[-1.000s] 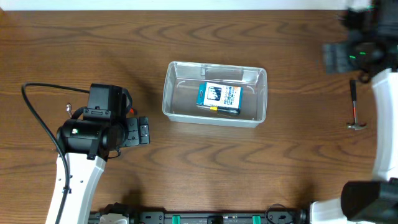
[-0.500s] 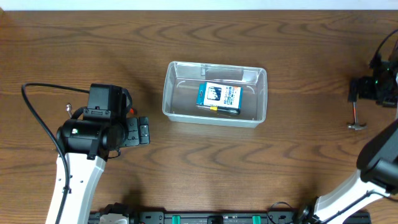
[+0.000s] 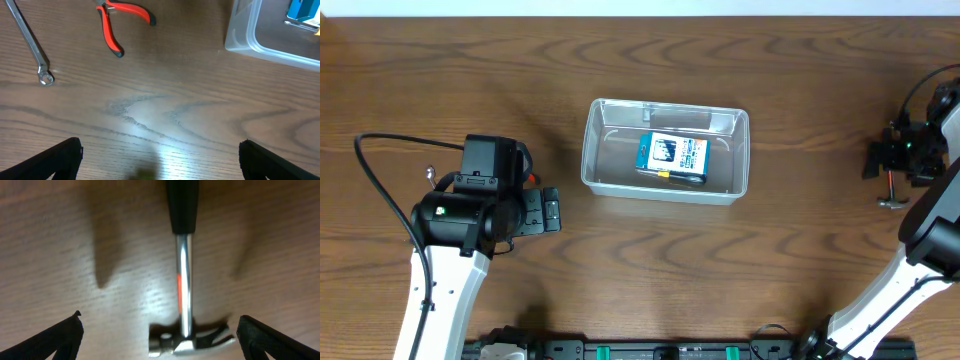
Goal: Pack container
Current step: 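Lower the right gripper and grasp the hammer handle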
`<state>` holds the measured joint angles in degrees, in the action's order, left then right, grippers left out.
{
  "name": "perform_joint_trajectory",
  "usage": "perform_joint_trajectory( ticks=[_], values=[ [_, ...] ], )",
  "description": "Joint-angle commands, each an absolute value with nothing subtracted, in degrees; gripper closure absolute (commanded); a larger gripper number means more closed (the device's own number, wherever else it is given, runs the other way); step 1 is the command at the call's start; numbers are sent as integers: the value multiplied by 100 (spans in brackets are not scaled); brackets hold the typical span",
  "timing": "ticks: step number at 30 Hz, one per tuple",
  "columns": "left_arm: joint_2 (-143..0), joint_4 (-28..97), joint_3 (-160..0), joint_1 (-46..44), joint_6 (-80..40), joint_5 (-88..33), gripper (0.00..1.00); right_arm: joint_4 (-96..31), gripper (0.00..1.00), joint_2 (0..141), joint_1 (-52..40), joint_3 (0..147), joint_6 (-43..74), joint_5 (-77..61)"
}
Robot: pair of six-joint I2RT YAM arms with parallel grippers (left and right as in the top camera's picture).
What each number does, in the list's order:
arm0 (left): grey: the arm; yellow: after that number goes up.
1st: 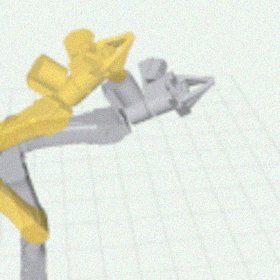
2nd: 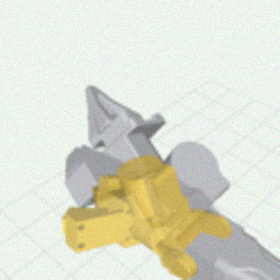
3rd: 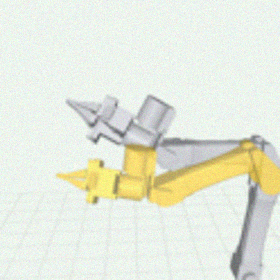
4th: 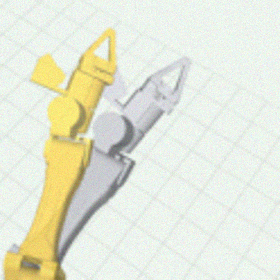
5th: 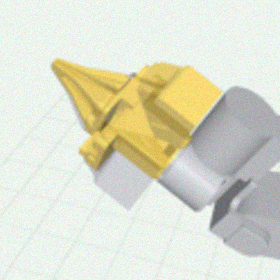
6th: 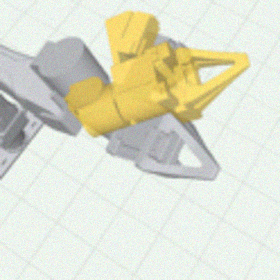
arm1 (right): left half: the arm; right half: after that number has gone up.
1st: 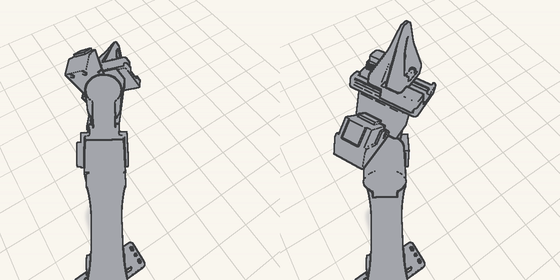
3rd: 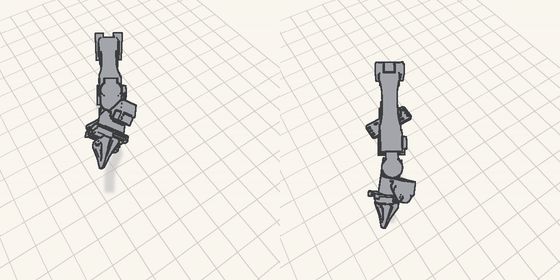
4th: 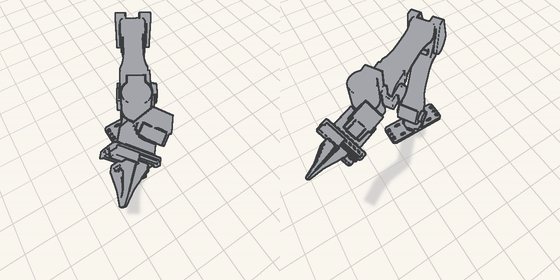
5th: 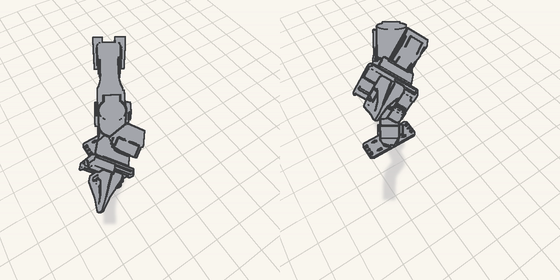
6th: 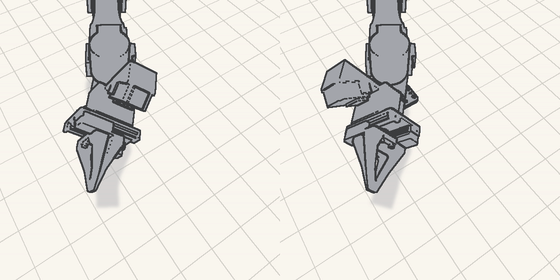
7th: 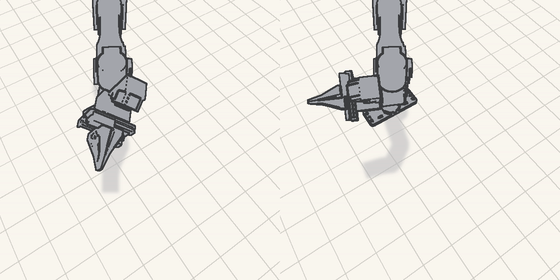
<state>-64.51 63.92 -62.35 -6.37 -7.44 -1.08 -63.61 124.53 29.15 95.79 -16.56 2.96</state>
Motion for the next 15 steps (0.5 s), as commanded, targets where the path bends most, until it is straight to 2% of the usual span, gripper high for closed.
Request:
perform_joint_trajectory(
  ticks=[1, 15],
  values=[
    [-6464, 6403, -6324, -602, -731, -62, 2, -6252, 1, 12589, 3004, 9548, -1743, 235],
    [-6464, 6403, -6324, -602, -731, -60, 2, -5542, 1, 12597, 3004, 9024, -1894, 231]
  ],
)
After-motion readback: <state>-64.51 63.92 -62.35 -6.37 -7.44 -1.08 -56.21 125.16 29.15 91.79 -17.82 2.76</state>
